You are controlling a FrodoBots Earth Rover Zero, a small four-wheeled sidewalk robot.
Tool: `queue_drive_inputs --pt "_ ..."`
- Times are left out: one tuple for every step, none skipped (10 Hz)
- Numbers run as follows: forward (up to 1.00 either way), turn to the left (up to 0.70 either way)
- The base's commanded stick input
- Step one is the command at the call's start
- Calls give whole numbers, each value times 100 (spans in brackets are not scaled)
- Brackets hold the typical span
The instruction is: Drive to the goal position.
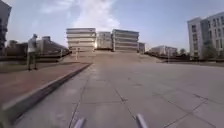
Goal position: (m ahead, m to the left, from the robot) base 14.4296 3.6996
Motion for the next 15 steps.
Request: queue_drive_inputs --pt "70 0" --pt "70 0" --pt "70 0" --pt "70 0" --pt "70 0" --pt "70 0" --pt "70 0" --pt "70 0" --pt "70 0" --pt "70 0" --pt "70 0" --pt "70 0" --pt "70 0" --pt "70 12" --pt "70 14"
